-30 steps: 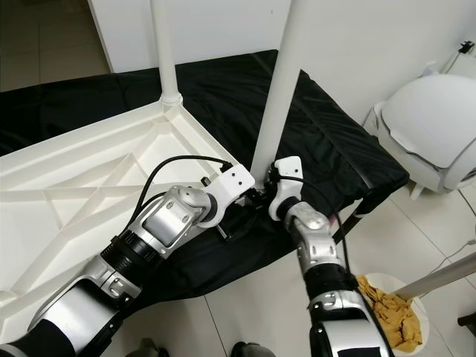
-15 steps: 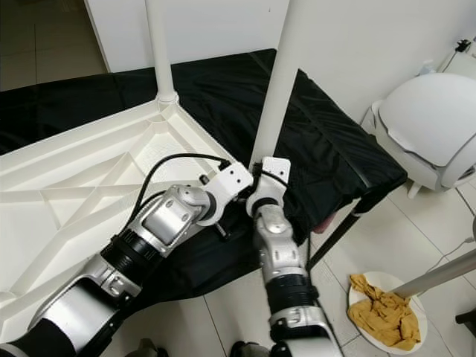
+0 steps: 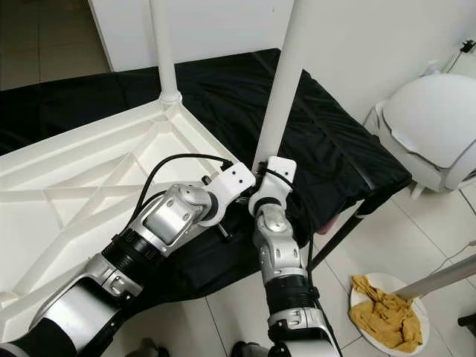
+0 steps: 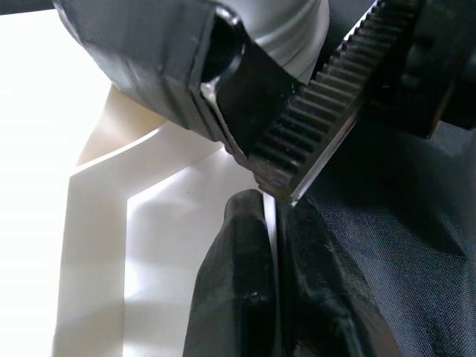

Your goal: Building children table

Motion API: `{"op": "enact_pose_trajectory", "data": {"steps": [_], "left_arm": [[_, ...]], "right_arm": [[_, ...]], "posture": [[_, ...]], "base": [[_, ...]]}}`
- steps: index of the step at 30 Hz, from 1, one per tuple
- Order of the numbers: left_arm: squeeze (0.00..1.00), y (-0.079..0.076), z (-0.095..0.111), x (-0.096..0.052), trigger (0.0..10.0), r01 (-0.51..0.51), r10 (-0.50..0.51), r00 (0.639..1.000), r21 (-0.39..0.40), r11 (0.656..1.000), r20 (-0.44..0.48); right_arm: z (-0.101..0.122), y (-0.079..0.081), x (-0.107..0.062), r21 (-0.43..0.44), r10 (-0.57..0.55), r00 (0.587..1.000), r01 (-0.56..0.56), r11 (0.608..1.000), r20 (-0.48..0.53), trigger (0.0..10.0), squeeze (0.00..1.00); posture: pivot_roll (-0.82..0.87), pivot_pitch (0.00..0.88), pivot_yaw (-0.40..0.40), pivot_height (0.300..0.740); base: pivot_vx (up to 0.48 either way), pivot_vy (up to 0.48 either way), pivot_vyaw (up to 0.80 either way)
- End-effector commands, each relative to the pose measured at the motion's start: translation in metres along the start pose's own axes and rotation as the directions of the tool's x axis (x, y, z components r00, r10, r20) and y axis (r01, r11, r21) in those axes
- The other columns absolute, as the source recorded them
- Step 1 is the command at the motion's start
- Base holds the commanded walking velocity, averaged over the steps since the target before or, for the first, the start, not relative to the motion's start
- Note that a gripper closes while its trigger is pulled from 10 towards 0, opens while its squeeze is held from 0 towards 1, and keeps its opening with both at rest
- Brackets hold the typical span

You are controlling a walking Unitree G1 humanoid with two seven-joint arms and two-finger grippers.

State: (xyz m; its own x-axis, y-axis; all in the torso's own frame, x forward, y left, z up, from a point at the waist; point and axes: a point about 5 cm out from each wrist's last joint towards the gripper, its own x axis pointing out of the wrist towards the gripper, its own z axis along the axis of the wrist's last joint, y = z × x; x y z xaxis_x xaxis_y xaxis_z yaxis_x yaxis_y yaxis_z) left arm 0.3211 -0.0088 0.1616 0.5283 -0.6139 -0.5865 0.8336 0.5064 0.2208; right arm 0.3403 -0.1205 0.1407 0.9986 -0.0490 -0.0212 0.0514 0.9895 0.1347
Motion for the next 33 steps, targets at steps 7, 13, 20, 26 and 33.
{"op": "enact_pose_trajectory", "data": {"steps": [7, 13, 20, 26, 33], "left_arm": [[0.0, -0.001, 0.007, 0.0, 10.0, -0.006, 0.005, 1.0, 0.038, 0.999, 0.01], [0.0, 0.0, 0.007, 0.0, 10.0, -0.006, 0.006, 1.0, 0.041, 0.999, 0.009], [0.0, -0.001, 0.008, -0.001, 10.0, -0.006, 0.005, 1.0, 0.051, 0.999, 0.008], [0.0, -0.001, 0.009, -0.001, 10.0, -0.006, 0.006, 1.0, 0.055, 0.998, 0.009], [0.0, -0.001, 0.01, -0.001, 10.0, -0.002, 0.001, 1.0, 0.064, 0.998, 0.009]], "right_arm": [[0.001, -0.038, 0.011, -0.052, 0.124, 0.992, -0.124, 0.991, -0.012, 10.0, 0.85], [0.009, -0.039, 0.016, -0.137, 0.358, 0.933, -0.359, 0.923, -0.031, 10.0, 0.0], [0.004, -0.033, 0.015, -0.246, 0.575, 0.811, -0.582, 0.775, -0.108, 10.0, 0.0], [0.001, -0.029, 0.014, -0.24, 0.684, 0.714, -0.697, 0.676, -0.149, 10.0, 0.0], [-0.005, -0.035, 0.016, -0.243, 0.713, 0.67, -0.741, 0.626, -0.207, 4.9, 0.0]], "posture": [[-0.07, 0.084, -0.018, 0.74], [-0.07, 0.081, -0.009, 0.74], [-0.07, 0.069, -0.008, 0.74], [-0.06, 0.061, -0.004, 0.74], [-0.06, 0.058, 0.005, 0.74]], "base": [[0.0, 0.0, 0.0], [0.0, 0.0, 0.0], [0.0, 0.0, 0.0], [0.0, 0.0, 0.0], [0.0, 0.0, 0.0]]}}
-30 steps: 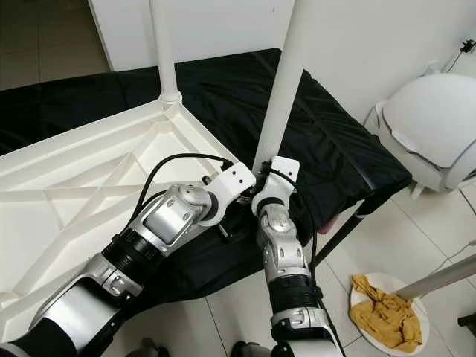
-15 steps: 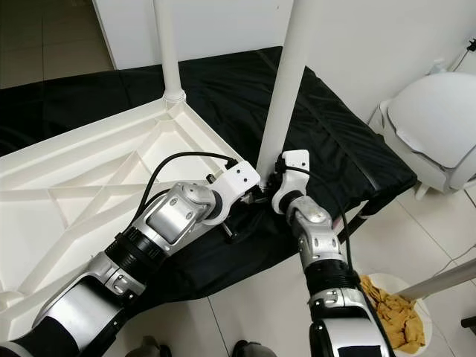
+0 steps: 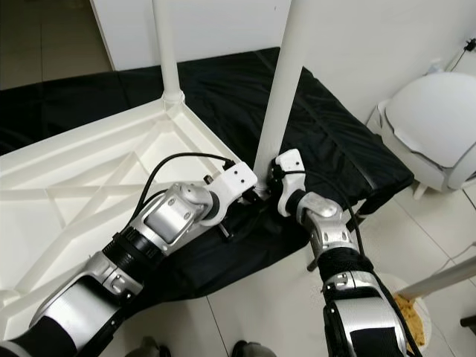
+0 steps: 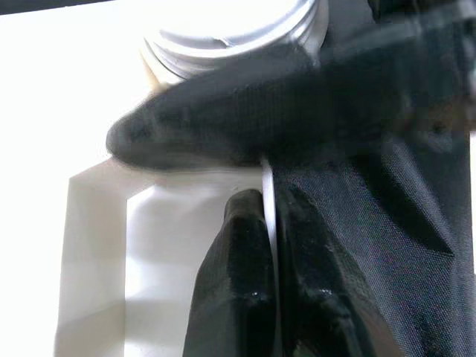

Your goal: Building children table

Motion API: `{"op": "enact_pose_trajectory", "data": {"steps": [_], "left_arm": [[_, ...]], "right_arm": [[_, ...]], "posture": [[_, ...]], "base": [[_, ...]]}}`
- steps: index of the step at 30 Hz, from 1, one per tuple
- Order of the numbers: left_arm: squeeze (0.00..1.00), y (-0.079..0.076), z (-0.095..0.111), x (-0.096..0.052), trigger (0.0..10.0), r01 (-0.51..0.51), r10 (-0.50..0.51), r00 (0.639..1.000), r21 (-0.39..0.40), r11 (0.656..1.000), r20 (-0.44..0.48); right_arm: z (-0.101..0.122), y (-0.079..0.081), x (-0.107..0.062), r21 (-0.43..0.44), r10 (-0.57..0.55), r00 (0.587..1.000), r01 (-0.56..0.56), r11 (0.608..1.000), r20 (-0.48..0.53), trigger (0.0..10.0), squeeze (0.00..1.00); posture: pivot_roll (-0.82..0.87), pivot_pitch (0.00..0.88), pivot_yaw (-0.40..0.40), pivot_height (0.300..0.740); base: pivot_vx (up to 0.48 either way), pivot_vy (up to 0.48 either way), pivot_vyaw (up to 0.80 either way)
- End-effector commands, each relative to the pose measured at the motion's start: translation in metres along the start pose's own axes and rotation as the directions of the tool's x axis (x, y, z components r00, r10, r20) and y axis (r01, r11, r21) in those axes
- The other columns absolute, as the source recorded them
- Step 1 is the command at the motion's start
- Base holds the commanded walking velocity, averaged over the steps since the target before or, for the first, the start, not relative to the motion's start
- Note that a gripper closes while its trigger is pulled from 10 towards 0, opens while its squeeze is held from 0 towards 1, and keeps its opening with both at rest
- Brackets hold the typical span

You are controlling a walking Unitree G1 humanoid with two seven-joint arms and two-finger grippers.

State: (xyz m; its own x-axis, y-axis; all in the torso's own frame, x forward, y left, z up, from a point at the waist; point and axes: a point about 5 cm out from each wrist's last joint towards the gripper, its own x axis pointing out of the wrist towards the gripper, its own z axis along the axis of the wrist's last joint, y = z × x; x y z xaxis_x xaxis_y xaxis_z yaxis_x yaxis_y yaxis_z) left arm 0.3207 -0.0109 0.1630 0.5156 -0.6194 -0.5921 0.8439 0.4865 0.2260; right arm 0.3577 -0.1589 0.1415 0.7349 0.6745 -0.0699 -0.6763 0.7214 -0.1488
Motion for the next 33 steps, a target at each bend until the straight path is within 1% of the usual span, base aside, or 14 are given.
{"op": "enact_pose_trajectory", "data": {"steps": [1, 2, 12, 18, 19, 21, 22, 23, 24, 25, 26, 28, 31, 33], "left_arm": [[0.0, 0.0, 0.008, -0.001, 10.0, -0.015, 0.015, 1.0, 0.048, 0.999, 0.011], [0.0, 0.0, 0.008, -0.001, 10.0, -0.014, 0.014, 1.0, 0.049, 0.999, 0.011], [0.0, -0.002, 0.007, 0.0, 10.0, -0.009, 0.009, 1.0, 0.052, 0.999, 0.009], [0.0, -0.002, 0.006, 0.0, 10.0, -0.01, 0.01, 1.0, 0.051, 0.999, 0.007], [0.0, -0.002, 0.006, 0.0, 10.0, -0.01, 0.01, 1.0, 0.051, 0.999, 0.007], [0.0, -0.002, 0.006, 0.0, 10.0, -0.01, 0.01, 1.0, 0.05, 0.999, 0.008], [0.0, -0.002, 0.006, 0.0, 10.0, -0.01, 0.01, 1.0, 0.05, 0.999, 0.008], [0.0, -0.001, 0.005, 0.0, 10.0, -0.012, 0.012, 1.0, 0.048, 0.999, 0.008], [0.0, -0.001, 0.005, 0.0, 10.0, -0.012, 0.012, 1.0, 0.048, 0.999, 0.008], [0.0, -0.001, 0.005, 0.0, 10.0, -0.013, 0.013, 1.0, 0.046, 0.999, 0.008], [0.0, -0.001, 0.005, 0.0, 10.0, -0.013, 0.013, 1.0, 0.046, 0.999, 0.008], [0.0, -0.001, 0.004, 0.001, 10.0, -0.014, 0.013, 1.0, 0.043, 0.999, 0.007], [0.0, -0.001, 0.004, 0.001, 10.0, -0.014, 0.014, 1.0, 0.037, 0.999, 0.009], [0.0, -0.001, 0.004, 0.001, 10.0, -0.016, 0.016, 1.0, 0.034, 0.999, 0.009]], "right_arm": [[-0.012, 0.006, 0.0, 0.008, 0.057, 0.997, -0.057, 0.998, -0.055, 4.9, 0.0], [-0.015, 0.006, -0.001, 0.017, 0.062, 0.996, -0.062, 0.998, -0.064, 0.0, 0.0], [-0.025, 0.007, -0.005, 0.09, 0.027, 0.998, -0.022, 0.996, -0.058, 0.0, 0.0], [-0.029, 0.003, -0.004, 0.128, -0.109, 0.992, 0.117, 0.985, -0.067, 0.0, 0.0], [-0.029, 0.003, -0.004, 0.128, -0.109, 0.992, 0.117, 0.985, -0.067, 0.0, 0.0], [-0.03, 0.001, -0.003, 0.162, -0.199, 0.977, 0.21, 0.964, -0.078, 0.0, 0.0], [-0.03, 0.001, -0.003, 0.162, -0.199, 0.977, 0.21, 0.964, -0.078, 0.0, 0.0], [-0.029, -0.001, -0.002, 0.179, -0.262, 0.962, 0.272, 0.945, -0.078, 0.0, 0.0], [-0.029, -0.001, -0.002, 0.179, -0.262, 0.962, 0.272, 0.945, -0.078, 0.0, 0.0], [-0.028, -0.001, -0.001, 0.209, -0.323, 0.943, 0.332, 0.92, -0.073, 0.0, 0.0], [-0.028, -0.001, -0.001, 0.209, -0.323, 0.943, 0.332, 0.92, -0.073, 0.0, 0.0], [-0.028, -0.001, 0.0, 0.262, -0.453, 0.888, 0.458, 0.849, -0.084, 0.0, 0.0], [-0.029, 0.004, 0.001, 0.291, -0.563, 0.82, 0.565, 0.772, -0.1, 0.0, 0.0], [-0.03, 0.01, 0.002, 0.3, -0.598, 0.794, 0.599, 0.742, -0.106, 0.0, 0.0]], "posture": [[-0.06, 0.056, 0.006, 0.74], [-0.06, 0.055, 0.006, 0.74], [-0.06, 0.05, 0.004, 0.74], [-0.07, 0.051, 0.001, 0.74], [-0.07, 0.051, 0.001, 0.74], [-0.07, 0.055, 0.0, 0.74], [-0.07, 0.055, 0.0, 0.74], [-0.08, 0.057, 0.001, 0.74], [-0.08, 0.057, 0.001, 0.74], [-0.08, 0.06, 0.0, 0.74], [-0.08, 0.06, 0.0, 0.74], [-0.08, 0.062, -0.005, 0.74], [-0.08, 0.065, -0.01, 0.74], [-0.08, 0.065, -0.011, 0.74]], "base": [[0.0, 0.0, 0.0], [0.0, 0.0, 0.0], [0.0, 0.0, 0.0], [0.0, 0.0, 0.0], [0.0, 0.0, 0.0], [0.0, 0.0, 0.0], [0.0, 0.0, 0.0], [0.0, 0.0, 0.0], [0.0, 0.0, 0.0], [0.0, 0.0, 0.0], [0.0, 0.0, 0.0], [0.0, 0.0, 0.0], [0.0, 0.0, 0.0], [0.0, 0.0, 0.0]]}}
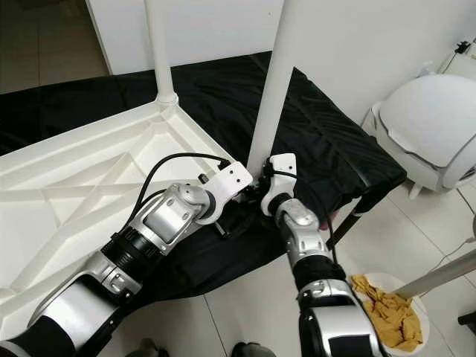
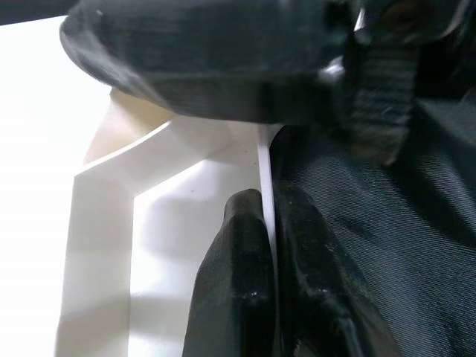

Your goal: Building children table

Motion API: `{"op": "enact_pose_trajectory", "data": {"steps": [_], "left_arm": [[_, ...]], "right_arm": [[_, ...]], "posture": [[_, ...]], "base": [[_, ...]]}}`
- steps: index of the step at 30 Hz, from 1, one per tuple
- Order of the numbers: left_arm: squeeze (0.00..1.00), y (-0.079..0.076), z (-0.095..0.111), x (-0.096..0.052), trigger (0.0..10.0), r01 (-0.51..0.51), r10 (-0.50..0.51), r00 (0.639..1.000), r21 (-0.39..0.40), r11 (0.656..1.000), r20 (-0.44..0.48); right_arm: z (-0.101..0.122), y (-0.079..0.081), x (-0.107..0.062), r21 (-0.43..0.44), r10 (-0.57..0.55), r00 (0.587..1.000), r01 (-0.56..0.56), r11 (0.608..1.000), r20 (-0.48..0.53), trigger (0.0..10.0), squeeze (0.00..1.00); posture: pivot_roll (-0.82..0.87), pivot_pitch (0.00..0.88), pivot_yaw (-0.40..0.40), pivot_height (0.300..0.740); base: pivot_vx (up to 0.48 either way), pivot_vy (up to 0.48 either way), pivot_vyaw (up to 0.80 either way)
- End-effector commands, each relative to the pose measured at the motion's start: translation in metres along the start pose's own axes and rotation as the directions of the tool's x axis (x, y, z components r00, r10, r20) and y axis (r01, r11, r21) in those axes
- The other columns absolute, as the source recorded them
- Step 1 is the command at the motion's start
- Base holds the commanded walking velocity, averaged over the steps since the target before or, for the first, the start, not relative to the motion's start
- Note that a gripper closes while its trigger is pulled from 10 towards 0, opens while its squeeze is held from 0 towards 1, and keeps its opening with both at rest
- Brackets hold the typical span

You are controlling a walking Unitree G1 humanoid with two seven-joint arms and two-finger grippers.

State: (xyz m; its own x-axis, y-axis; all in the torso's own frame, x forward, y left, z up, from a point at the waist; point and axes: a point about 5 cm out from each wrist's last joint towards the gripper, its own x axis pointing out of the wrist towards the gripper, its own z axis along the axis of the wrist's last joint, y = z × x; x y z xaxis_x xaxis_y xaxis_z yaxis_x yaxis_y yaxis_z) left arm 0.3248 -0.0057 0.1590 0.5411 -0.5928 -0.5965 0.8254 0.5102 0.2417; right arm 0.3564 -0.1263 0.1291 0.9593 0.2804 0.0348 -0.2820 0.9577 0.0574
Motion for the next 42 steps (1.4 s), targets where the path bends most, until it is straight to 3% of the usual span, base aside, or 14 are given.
{"op": "enact_pose_trajectory", "data": {"steps": [1, 9, 14, 15, 18, 19, 26, 30, 31, 33, 34, 35, 38, 42], "left_arm": [[0.0, -0.005, 0.01, -0.001, 10.0, 0.015, -0.016, 1.0, 0.039, 0.999, 0.026], [0.0, -0.006, 0.011, -0.001, 10.0, 0.013, -0.014, 0.999, 0.032, 0.999, 0.029], [0.0, -0.006, 0.011, 0.0, 10.0, 0.014, -0.015, 0.999, 0.031, 0.999, 0.031], [0.0, -0.006, 0.011, 0.0, 10.0, 0.014, -0.015, 0.999, 0.032, 0.999, 0.03], [0.0, -0.006, 0.011, 0.0, 10.0, 0.014, -0.015, 0.999, 0.031, 0.999, 0.031], [0.0, -0.006, 0.011, 0.0, 10.0, 0.014, -0.015, 0.999, 0.031, 0.999, 0.031], [0.0, -0.005, 0.011, 0.0, 10.0, 0.013, -0.014, 0.999, 0.032, 0.999, 0.03], [0.0, -0.004, 0.012, 0.0, 10.0, 0.012, -0.013, 0.999, 0.033, 0.999, 0.03], [0.0, -0.004, 0.012, 0.0, 10.0, 0.012, -0.013, 0.999, 0.034, 0.999, 0.031], [0.0, -0.004, 0.012, 0.0, 10.0, 0.012, -0.013, 0.999, 0.034, 0.999, 0.031], [0.0, -0.004, 0.012, 0.0, 10.0, 0.013, -0.014, 0.999, 0.035, 0.999, 0.032], [0.0, -0.004, 0.012, 0.0, 10.0, 0.013, -0.014, 0.999, 0.035, 0.999, 0.032], [0.0, -0.004, 0.013, -0.001, 10.0, 0.013, -0.014, 0.999, 0.036, 0.999, 0.033], [0.0, -0.004, 0.013, -0.001, 10.0, 0.013, -0.014, 0.999, 0.038, 0.999, 0.033]], "right_arm": [[-0.017, -0.025, -0.011, 0.087, -0.225, 0.97, 0.233, 0.969, -0.088, 0.0, 0.0], [-0.023, 0.002, -0.016, 0.074, -0.408, 0.909, 0.414, 0.907, -0.084, 0.0, 0.0], [-0.02, 0.0, -0.018, 0.064, -0.41, 0.908, 0.416, 0.907, -0.084, 0.0, 0.0], [-0.018, -0.005, -0.018, 0.05, -0.416, 0.906, 0.421, 0.906, -0.082, 10.0, 0.0], [-0.015, -0.011, -0.019, 0.044, -0.421, 0.904, 0.425, 0.904, -0.079, 10.0, 0.0], [-0.012, -0.015, -0.018, 0.051, -0.417, 0.906, 0.421, 0.906, -0.069, 10.0, 1.0], [0.0, -0.026, -0.013, 0.065, -0.354, 0.935, 0.356, 0.932, -0.038, 10.0, 1.0], [0.011, -0.03, -0.007, 0.033, -0.249, 0.968, 0.249, 0.968, -0.021, 10.0, 1.0], [0.018, -0.031, -0.004, 0.006, -0.176, 0.984, 0.177, 0.984, -0.009, 10.0, 0.0], [0.023, -0.031, -0.001, -0.015, -0.101, 0.995, 0.101, 0.995, -0.003, 10.0, 0.0], [0.027, -0.03, 0.001, -0.051, -0.005, 1.0, 0.005, 0.999, -0.001, 10.0, 0.0], [0.027, -0.03, 0.001, -0.051, -0.005, 1.0, 0.005, 0.999, -0.001, 10.0, 0.0], [0.028, -0.025, 0.002, -0.136, 0.213, 0.977, -0.215, 0.967, -0.029, 10.0, 0.0], [0.027, -0.025, 0.004, -0.143, 0.3, 0.952, -0.306, 0.941, -0.064, 10.0, 0.0]], "posture": [[-0.08, 0.066, -0.012, 0.74], [-0.08, 0.073, -0.015, 0.74], [-0.09, 0.075, -0.014, 0.74], [-0.09, 0.076, -0.014, 0.74], [-0.08, 0.076, -0.013, 0.74], [-0.08, 0.076, -0.012, 0.74], [-0.08, 0.077, -0.01, 0.74], [-0.09, 0.076, -0.007, 0.74], [-0.09, 0.075, -0.007, 0.74], [-0.09, 0.075, -0.007, 0.74], [-0.08, 0.074, -0.005, 0.74], [-0.08, 0.074, -0.005, 0.74], [-0.08, 0.073, -0.001, 0.74], [-0.08, 0.072, 0.0, 0.74]], "base": [[0.0, 0.0, 0.0], [0.0, 0.0, 0.0], [0.0, 0.0, 0.0], [0.0, 0.0, 0.0], [0.0, 0.0, 0.0], [0.0, 0.0, 0.0], [0.0, 0.0, 0.0], [0.0, 0.0, 0.0], [0.0, 0.0, 0.0], [0.0, 0.0, 0.0], [0.0, 0.0, 0.0], [0.0, 0.0, 0.0], [0.0, 0.0, 0.0], [0.0, 0.0, 0.0]]}}
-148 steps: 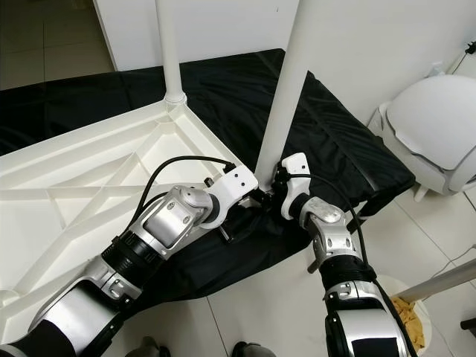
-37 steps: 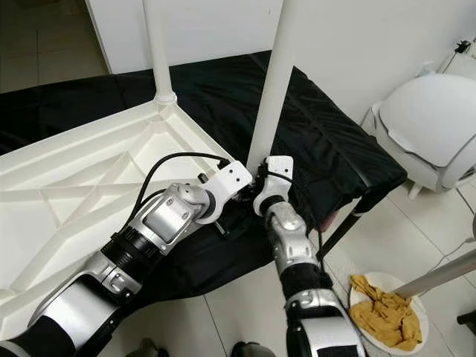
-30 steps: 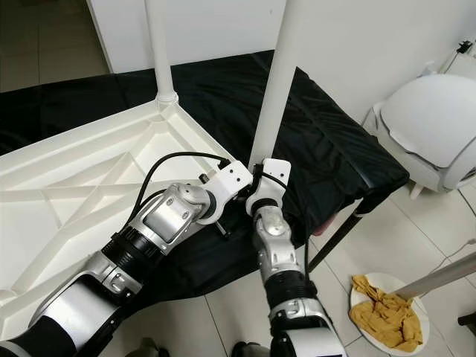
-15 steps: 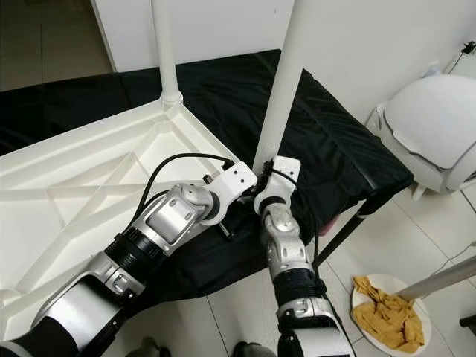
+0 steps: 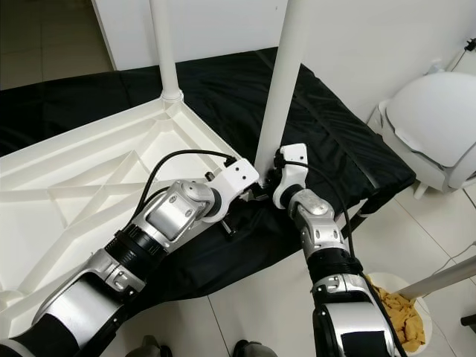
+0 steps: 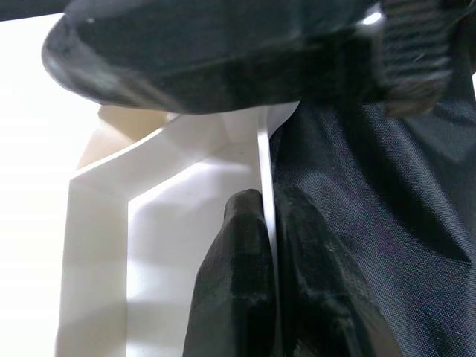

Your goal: Building children table

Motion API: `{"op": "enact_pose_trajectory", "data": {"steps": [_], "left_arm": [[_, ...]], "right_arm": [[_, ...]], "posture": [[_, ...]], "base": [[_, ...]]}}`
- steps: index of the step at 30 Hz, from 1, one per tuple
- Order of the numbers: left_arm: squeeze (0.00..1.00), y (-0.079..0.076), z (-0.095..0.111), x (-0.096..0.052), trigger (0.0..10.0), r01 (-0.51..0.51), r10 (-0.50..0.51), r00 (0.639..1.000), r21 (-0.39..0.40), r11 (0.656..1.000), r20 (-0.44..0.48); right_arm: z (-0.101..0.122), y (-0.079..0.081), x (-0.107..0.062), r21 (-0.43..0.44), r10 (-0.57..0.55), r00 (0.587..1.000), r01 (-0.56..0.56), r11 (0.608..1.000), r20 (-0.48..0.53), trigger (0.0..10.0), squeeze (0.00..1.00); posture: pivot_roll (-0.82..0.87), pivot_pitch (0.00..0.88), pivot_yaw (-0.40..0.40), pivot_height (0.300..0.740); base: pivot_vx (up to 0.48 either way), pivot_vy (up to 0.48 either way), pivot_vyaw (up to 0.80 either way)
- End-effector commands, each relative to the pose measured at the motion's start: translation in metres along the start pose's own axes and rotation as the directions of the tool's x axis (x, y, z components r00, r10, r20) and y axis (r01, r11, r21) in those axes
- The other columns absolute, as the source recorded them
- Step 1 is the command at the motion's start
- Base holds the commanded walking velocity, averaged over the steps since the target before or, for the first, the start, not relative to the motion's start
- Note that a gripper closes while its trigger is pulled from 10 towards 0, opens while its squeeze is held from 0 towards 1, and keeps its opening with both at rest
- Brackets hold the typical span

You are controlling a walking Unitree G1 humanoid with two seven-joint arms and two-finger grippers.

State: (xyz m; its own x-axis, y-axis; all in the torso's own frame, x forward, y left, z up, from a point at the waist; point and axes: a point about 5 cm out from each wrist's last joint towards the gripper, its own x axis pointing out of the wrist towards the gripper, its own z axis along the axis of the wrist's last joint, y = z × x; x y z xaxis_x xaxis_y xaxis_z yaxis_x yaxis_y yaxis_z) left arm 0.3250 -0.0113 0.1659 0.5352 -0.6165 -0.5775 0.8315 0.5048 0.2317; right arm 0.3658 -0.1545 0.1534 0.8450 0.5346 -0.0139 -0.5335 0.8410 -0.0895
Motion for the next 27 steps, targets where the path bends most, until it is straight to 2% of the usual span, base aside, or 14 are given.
{"op": "enact_pose_trajectory", "data": {"steps": [1, 4, 8, 9, 10, 11, 12, 13, 21, 27], "left_arm": [[0.0, -0.002, 0.004, 0.0, 10.0, 0.001, -0.001, 1.0, 0.042, 0.999, 0.005], [0.0, -0.002, 0.004, -0.001, 10.0, 0.0, -0.001, 1.0, 0.044, 0.999, 0.002], [0.0, -0.002, 0.004, -0.001, 10.0, 0.0, 0.0, 1.0, 0.045, 0.999, 0.002], [0.0, -0.002, 0.004, -0.001, 10.0, 0.0, 0.0, 1.0, 0.045, 0.999, 0.002], [0.0, -0.002, 0.004, -0.001, 10.0, 0.0, 0.0, 1.0, 0.045, 0.999, 0.002], [0.0, -0.002, 0.005, -0.001, 10.0, -0.001, 0.001, 1.0, 0.045, 0.999, 0.002], [0.0, -0.002, 0.005, -0.001, 10.0, -0.001, 0.001, 1.0, 0.045, 0.999, 0.002], [0.0, -0.002, 0.005, -0.001, 10.0, -0.001, 0.001, 1.0, 0.045, 0.999, 0.002], [0.0, -0.002, 0.005, -0.001, 10.0, 0.004, -0.004, 1.0, 0.048, 0.999, 0.001], [0.0, -0.004, 0.006, 0.0, 10.0, 0.006, -0.006, 1.0, 0.052, 0.999, 0.004]], "right_arm": [[0.001, 0.002, 0.003, -0.018, 0.055, 0.999, -0.055, 0.998, -0.002, 10.0, 0.0], [-0.008, 0.005, 0.002, 0.006, 0.171, 0.983, -0.171, 0.985, -0.071, 10.0, 0.0], [-0.013, 0.005, 0.001, 0.031, 0.198, 0.975, -0.196, 0.98, -0.099, 10.0, 0.0], [-0.015, 0.004, 0.0, 0.034, 0.203, 0.973, -0.2, 0.979, -0.109, 3.8, 0.0], [-0.018, 0.003, -0.001, 0.061, 0.213, 0.97, -0.208, 0.976, -0.114, 3.5, 0.0], [-0.02, 0.002, -0.003, 0.083, 0.219, 0.969, -0.21, 0.974, -0.117, 1.7, 0.0], [-0.02, 0.002, -0.003, 0.083, 0.219, 0.969, -0.21, 0.974, -0.117, 1.7, 0.0], [-0.021, 0.001, -0.004, 0.098, 0.219, 0.969, -0.208, 0.973, -0.118, 0.0, 0.0], [-0.028, -0.001, -0.011, 0.118, 0.245, 0.963, -0.232, 0.966, -0.115, 0.0, 0.0], [-0.03, 0.002, -0.012, 0.103, 0.162, 0.984, -0.154, 0.983, -0.074, 0.0, 0.0]], "posture": [[-0.08, 0.072, 0.0, 0.74], [-0.07, 0.072, 0.005, 0.74], [-0.06, 0.071, 0.005, 0.74], [-0.06, 0.071, 0.005, 0.74], [-0.06, 0.07, 0.005, 0.74], [-0.06, 0.071, 0.006, 0.74], [-0.06, 0.071, 0.006, 0.74], [-0.06, 0.071, 0.006, 0.74], [-0.07, 0.069, 0.007, 0.74], [-0.07, 0.062, 0.0, 0.74]], "base": [[0.0, 0.0, 0.0], [0.0, 0.0, 0.0], [0.0, 0.0, 0.0], [0.0, 0.0, 0.0], [0.0, 0.0, 0.0], [0.0, 0.0, 0.0], [0.0, 0.0, 0.0], [0.0, 0.0, 0.0], [0.0, 0.0, 0.0], [0.0, 0.0, 0.0]]}}
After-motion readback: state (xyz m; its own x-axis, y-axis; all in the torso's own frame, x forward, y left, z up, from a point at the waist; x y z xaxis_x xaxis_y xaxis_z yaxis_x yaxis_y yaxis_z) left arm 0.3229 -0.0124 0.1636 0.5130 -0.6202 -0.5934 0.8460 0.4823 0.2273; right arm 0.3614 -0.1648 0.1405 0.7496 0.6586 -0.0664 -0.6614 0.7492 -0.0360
